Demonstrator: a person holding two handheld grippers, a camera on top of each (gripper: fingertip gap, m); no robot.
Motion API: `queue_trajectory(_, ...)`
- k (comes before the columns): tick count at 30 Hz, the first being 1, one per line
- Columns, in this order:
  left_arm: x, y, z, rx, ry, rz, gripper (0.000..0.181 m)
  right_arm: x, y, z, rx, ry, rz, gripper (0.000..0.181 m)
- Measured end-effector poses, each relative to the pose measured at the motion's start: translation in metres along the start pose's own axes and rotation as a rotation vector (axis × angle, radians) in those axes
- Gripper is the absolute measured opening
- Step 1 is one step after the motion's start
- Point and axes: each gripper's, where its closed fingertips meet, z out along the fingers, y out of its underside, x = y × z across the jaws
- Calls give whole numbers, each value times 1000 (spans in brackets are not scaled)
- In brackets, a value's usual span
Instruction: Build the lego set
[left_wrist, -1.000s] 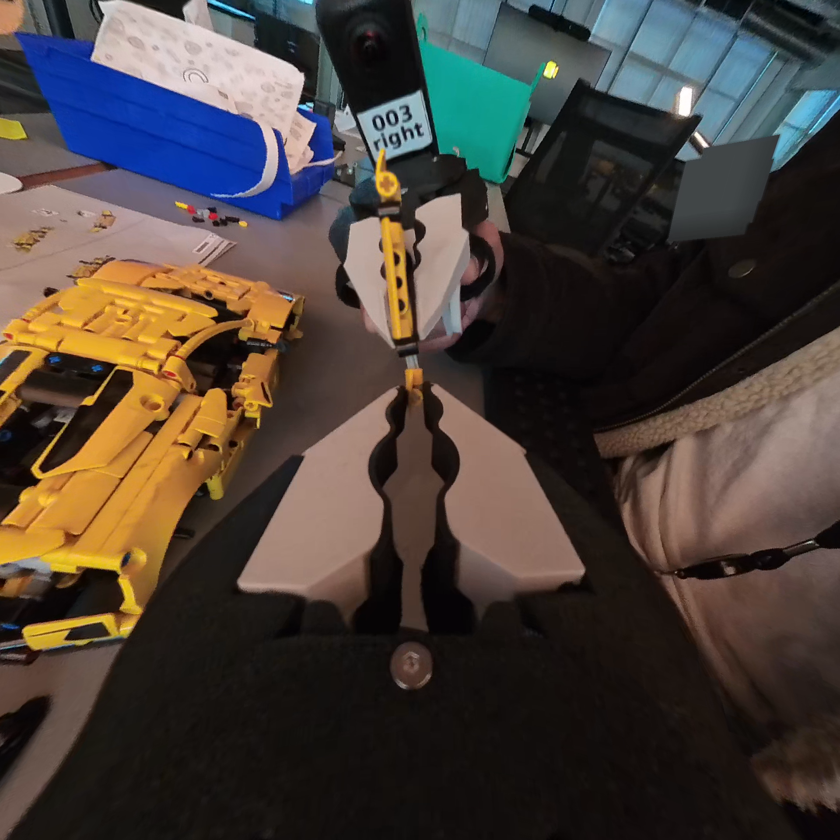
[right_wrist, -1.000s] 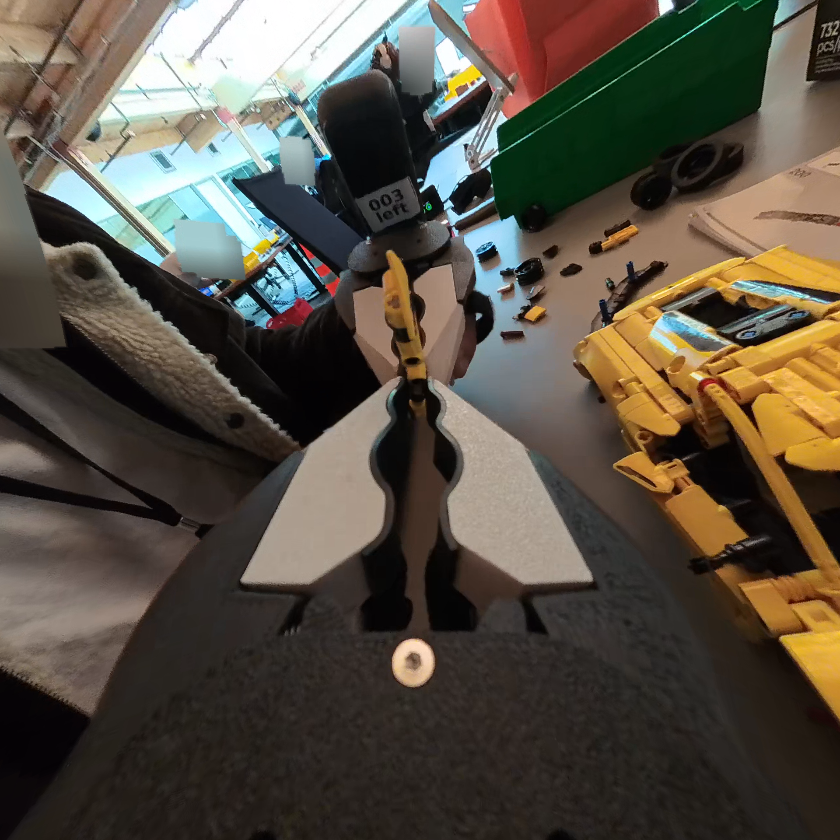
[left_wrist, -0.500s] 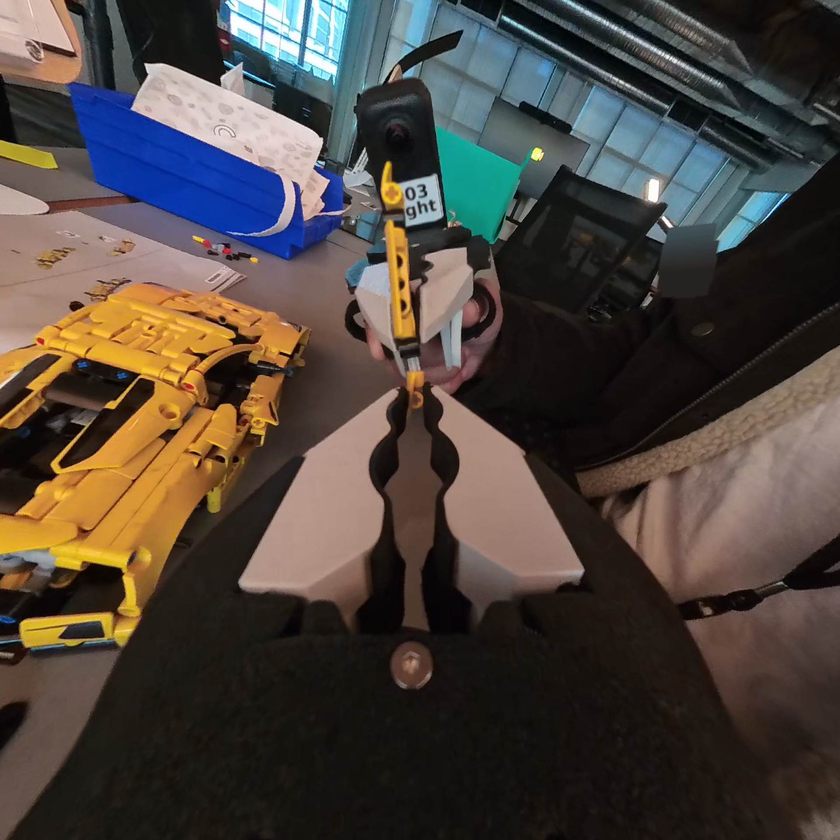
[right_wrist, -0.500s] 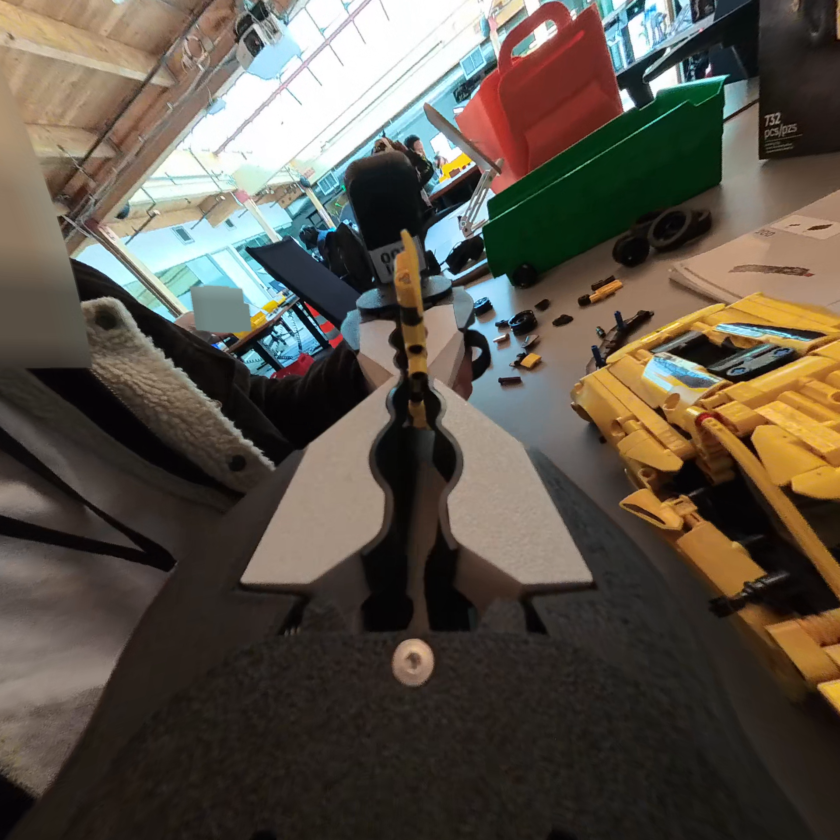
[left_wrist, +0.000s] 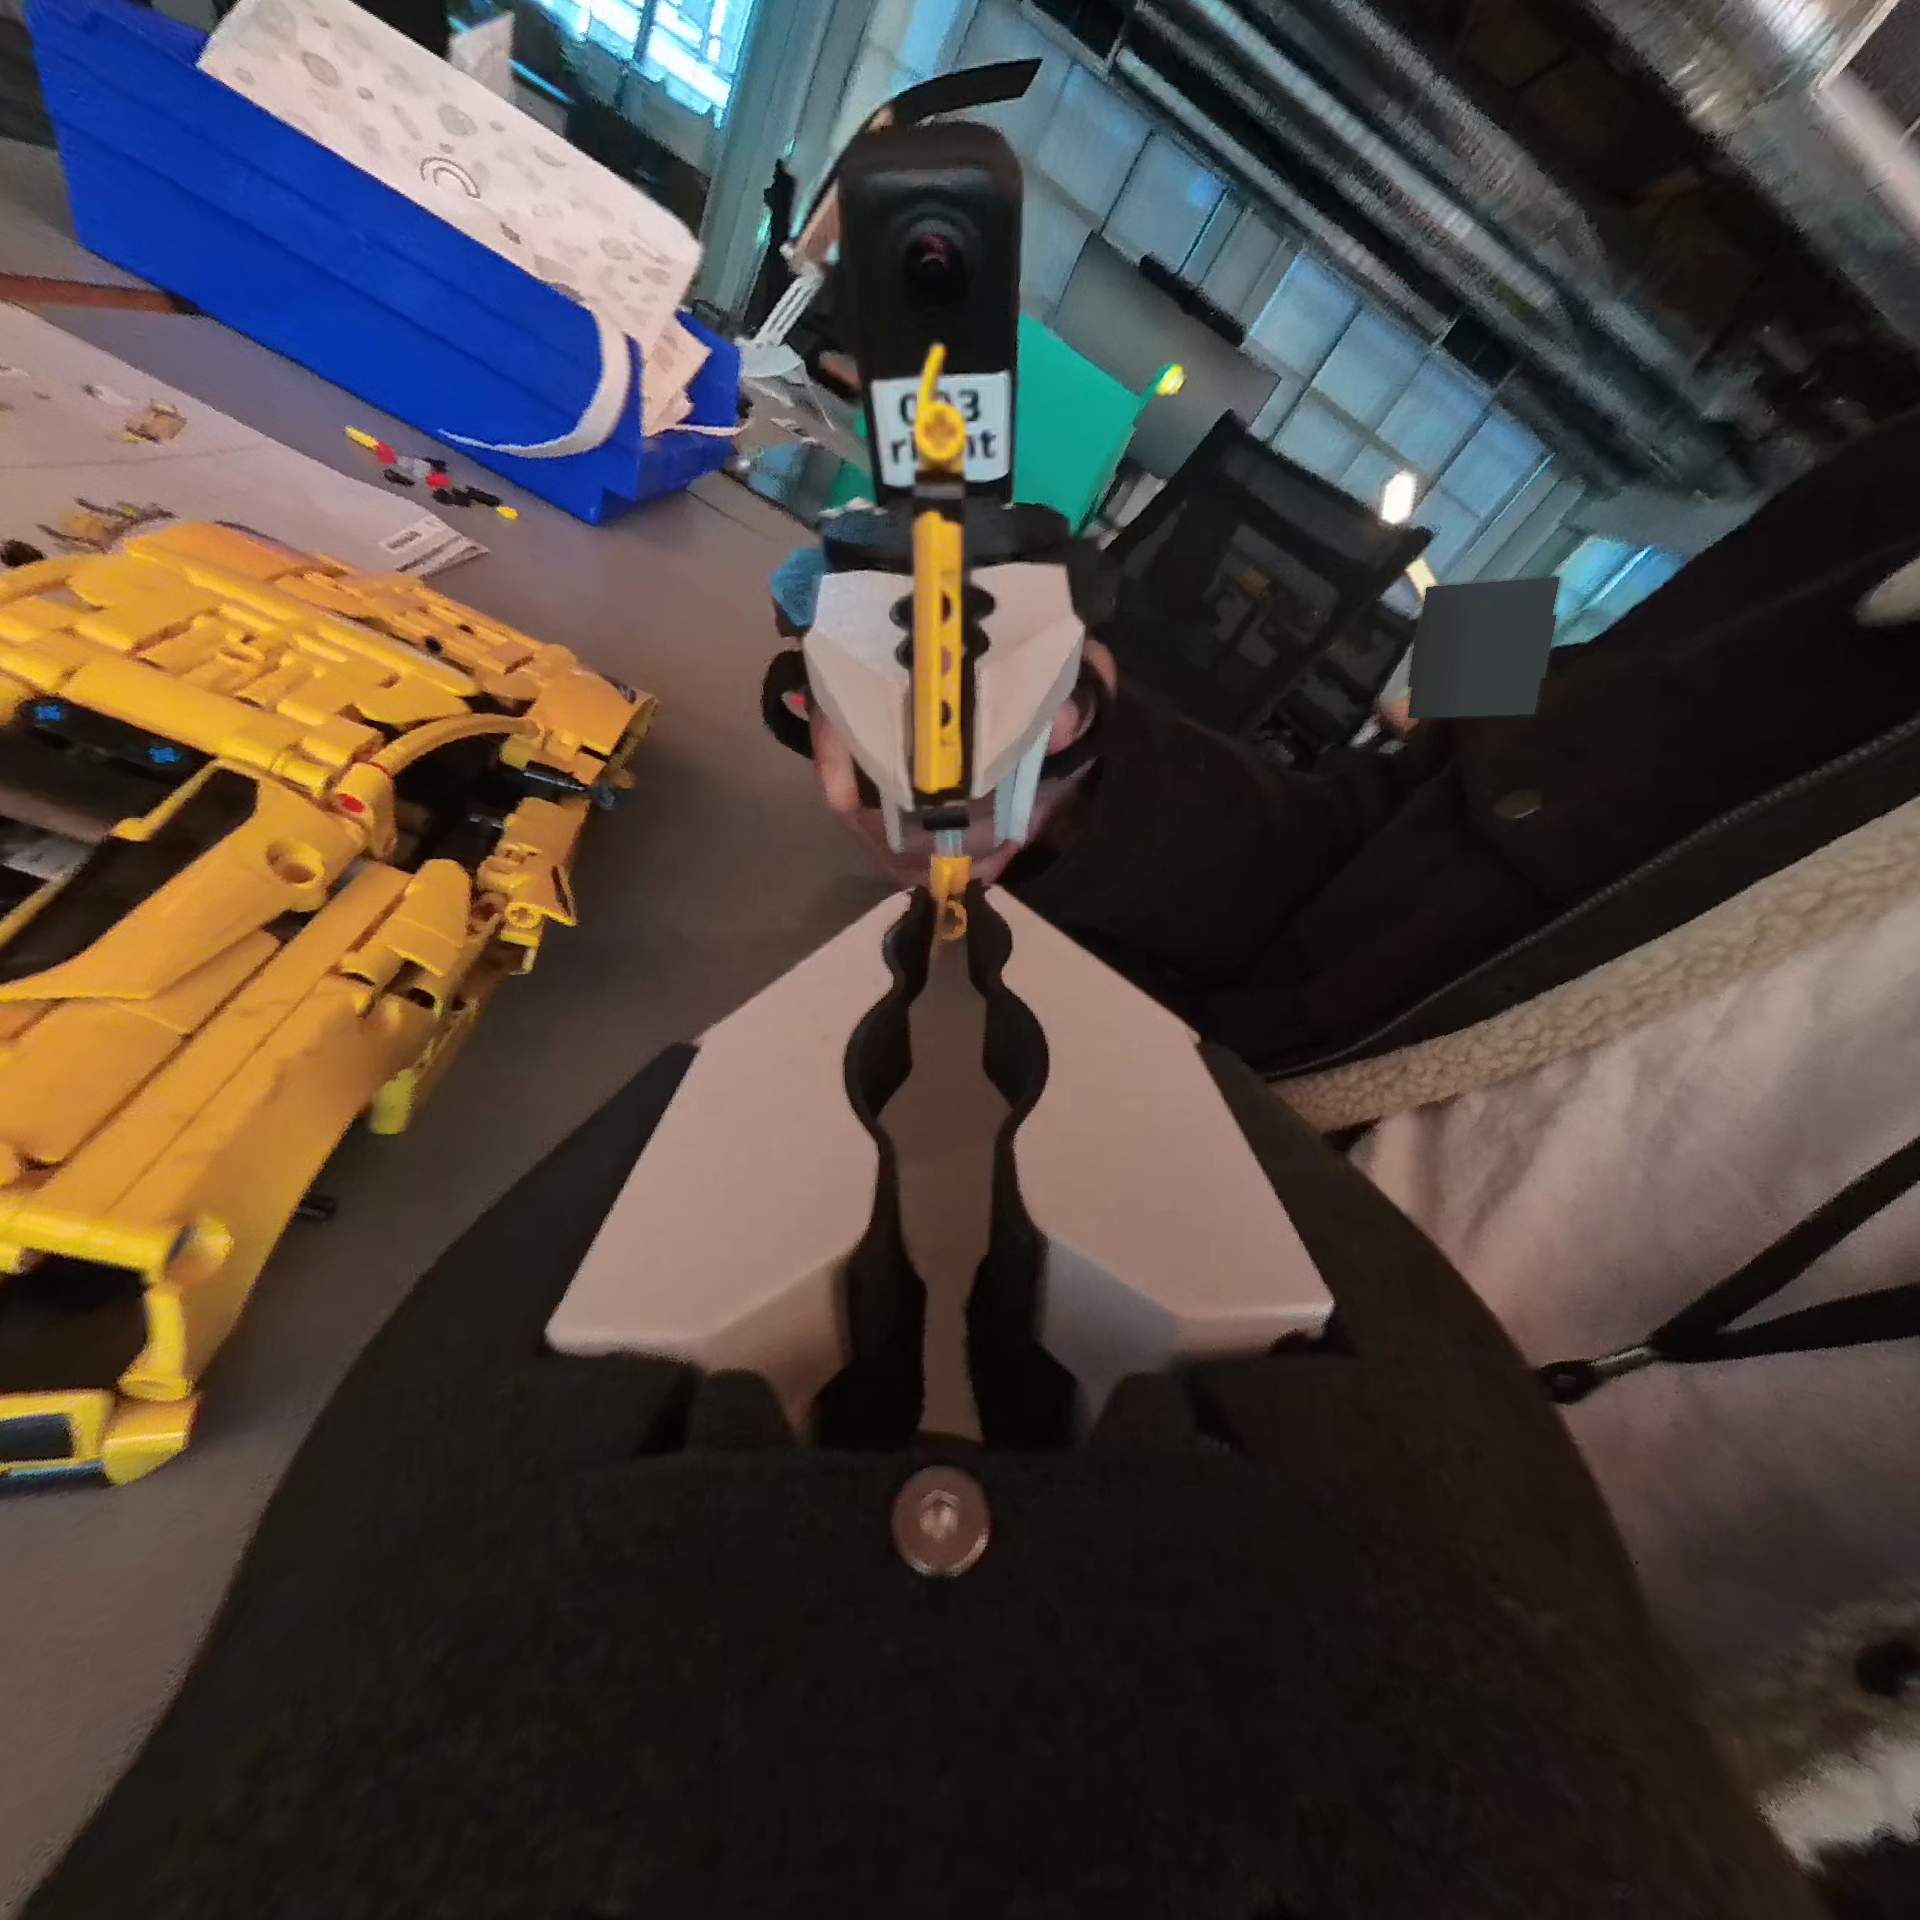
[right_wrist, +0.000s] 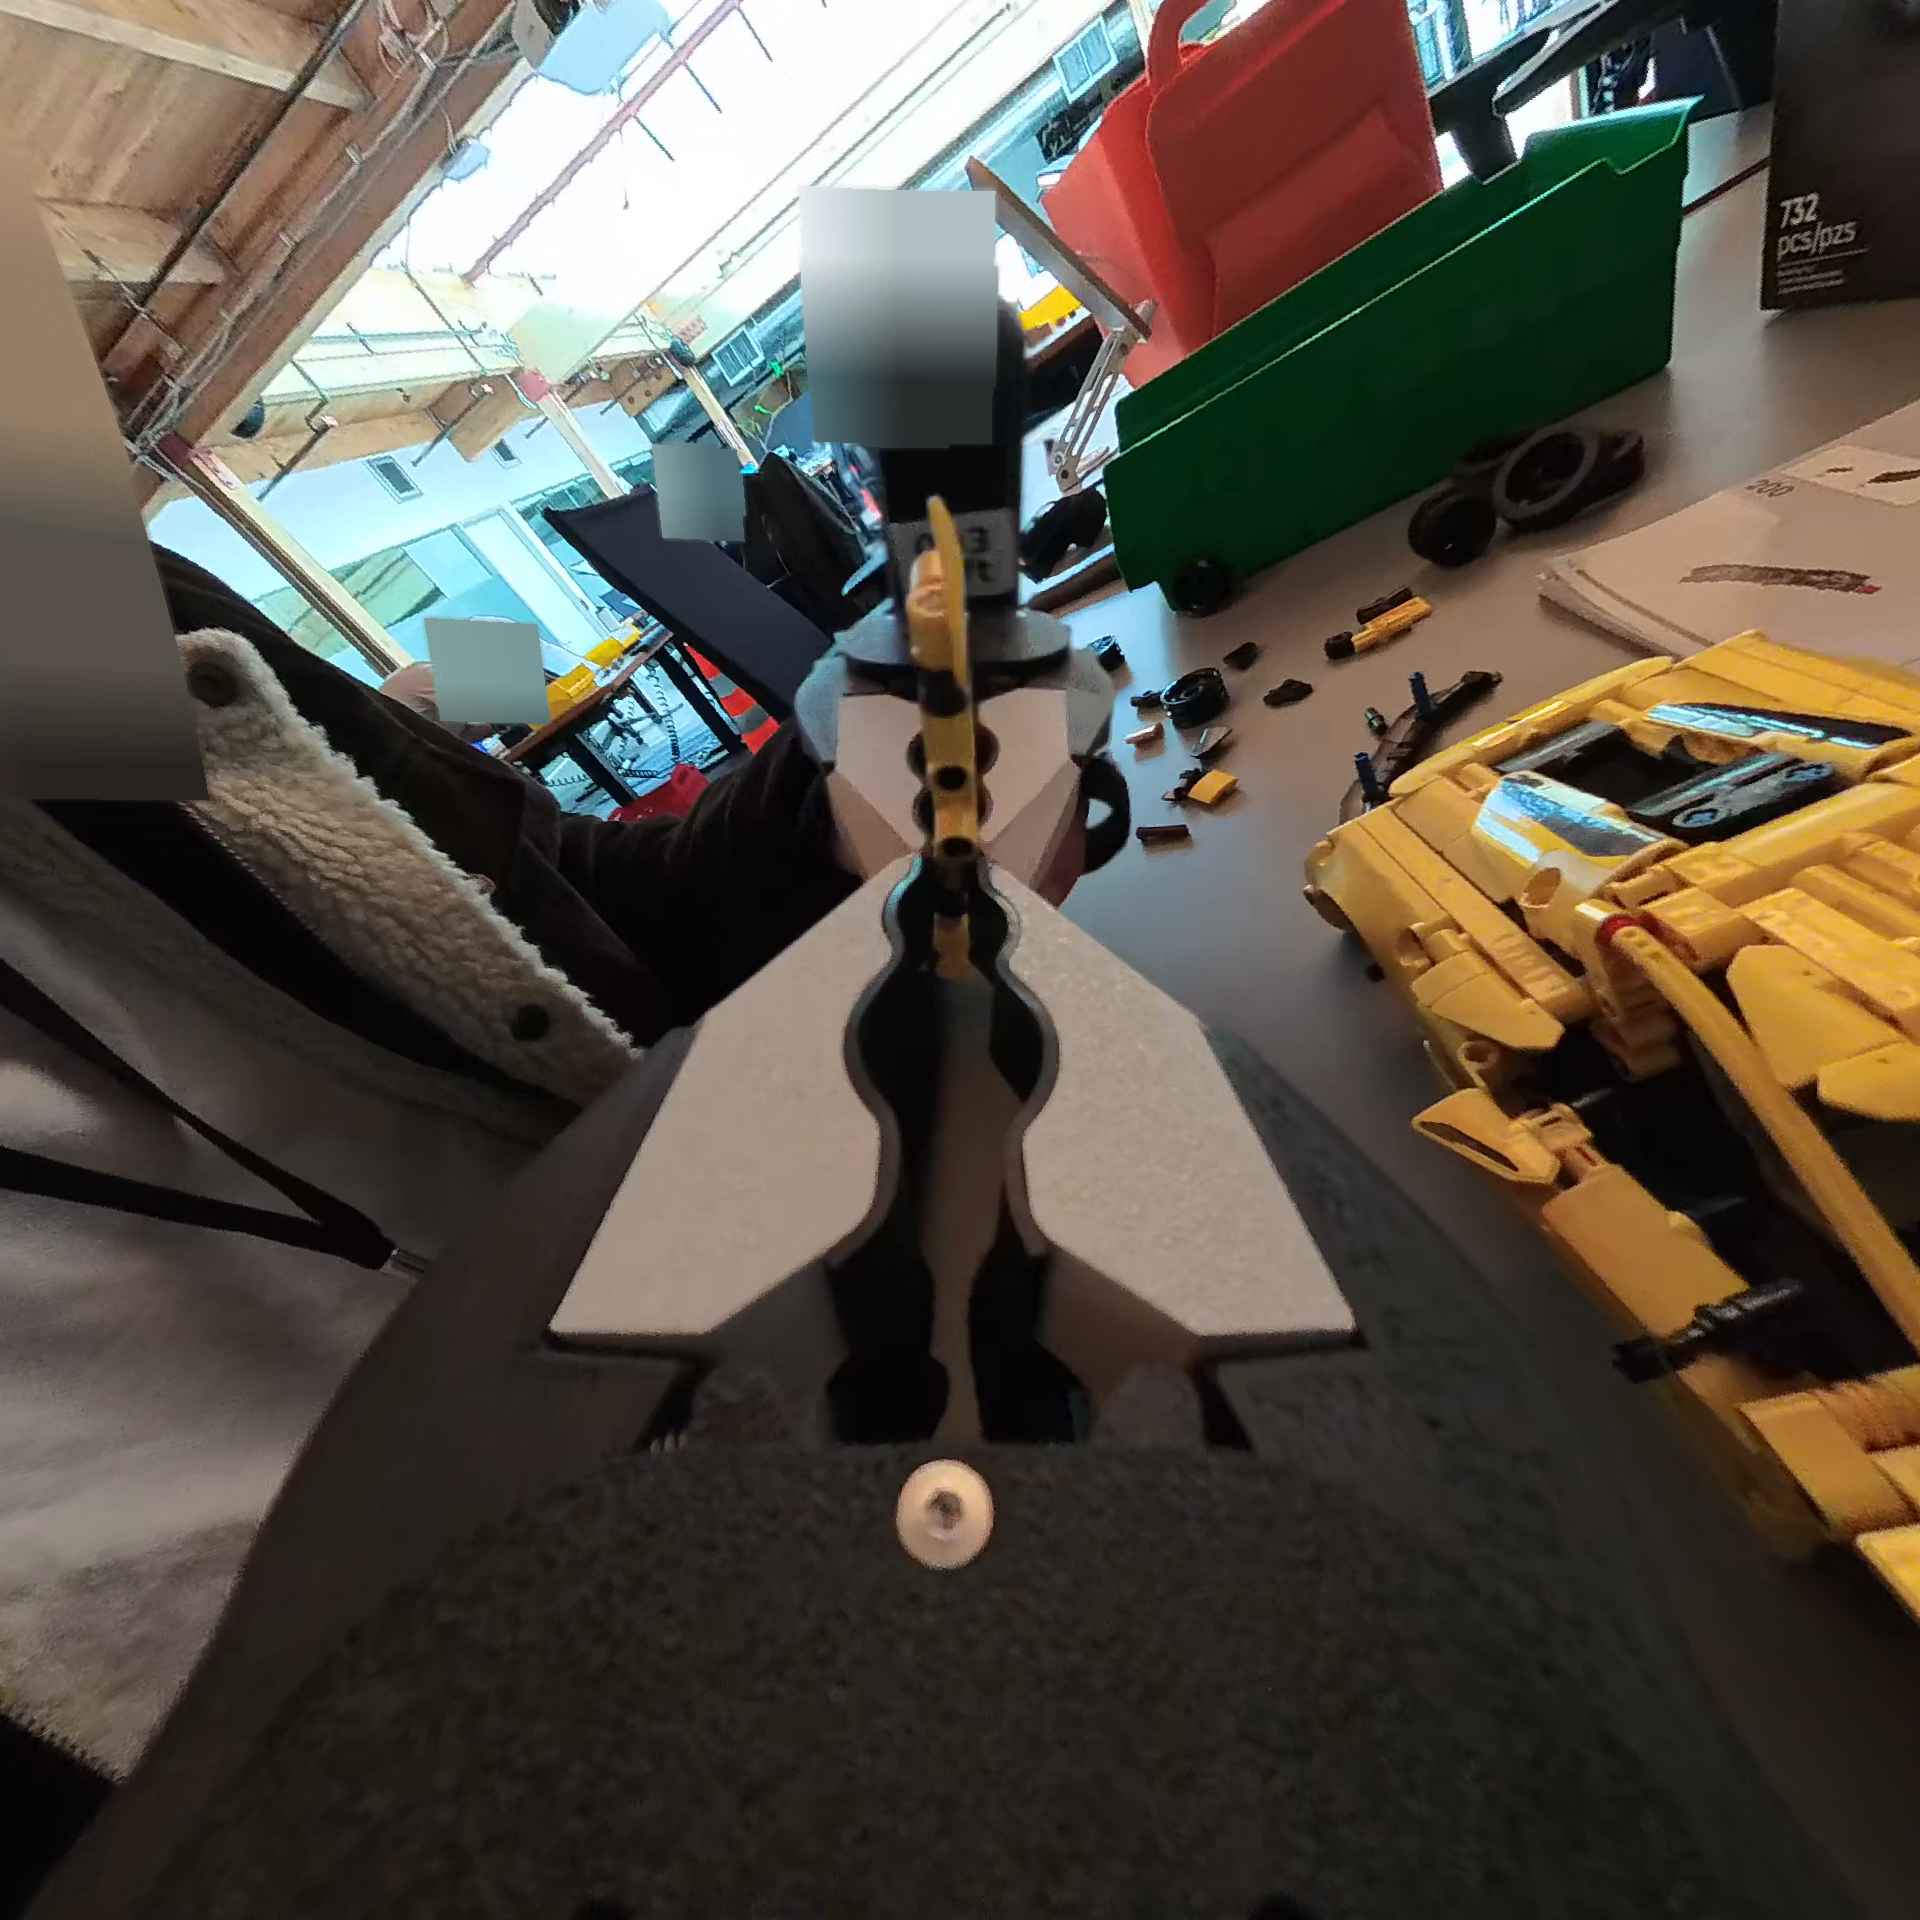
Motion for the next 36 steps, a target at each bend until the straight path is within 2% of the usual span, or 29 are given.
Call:
queue_trajectory(3, 0, -1, -1, 17, 37, -67, 4, 0, 2, 2, -9, -2, 5, 8)
queue_trajectory(10, 4, 1, 3, -1, 33, -29, 4, -2, 3, 6, -10, -20, 9, 8)
queue_trajectory(13, 1, -2, 3, 14, 38, -67, 5, 1, 2, 7, -11, -14, 28, 7)
queue_trajectory(16, -2, -9, -1, 60, 38, -101, 5, 6, -8, 7, 47, 11, 26, 7)
queue_trajectory(17, -1, -10, -2, 73, 53, -120, 6, 5, -8, 7, 40, 18, -11, 7)
queue_trajectory(19, -1, -15, -5, 112, 71, -149, 6, -1, -7, 3, 3, 48, -205, 18)
queue_trajectory(23, -7, -16, -10, 137, 88, -250, 5, 14, 4, -3, -113, 308, -671, 44)
queue_trajectory(25, -12, -9, -8, 99, 59, -260, 6, 21, 7, -1, -178, 429, -827, 47)
queue_trajectory(27, -20, 1, -5, 48, 11, -276, 6, 27, 15, 3, -287, 490, -887, 58)
queue_trajectory(30, -33, 16, -2, -36, -81, -266, 5, 40, 29, 3, -431, 557, -930, 61)
queue_trajectory(32, -39, 23, 0, -65, -104, -288, 6, 46, 36, 3, -490, 586, -942, 58)
queue_trajectory(36, -39, 27, 2, -90, -110, -294, 5, 57, 41, 0, -553, 661, -957, 65)
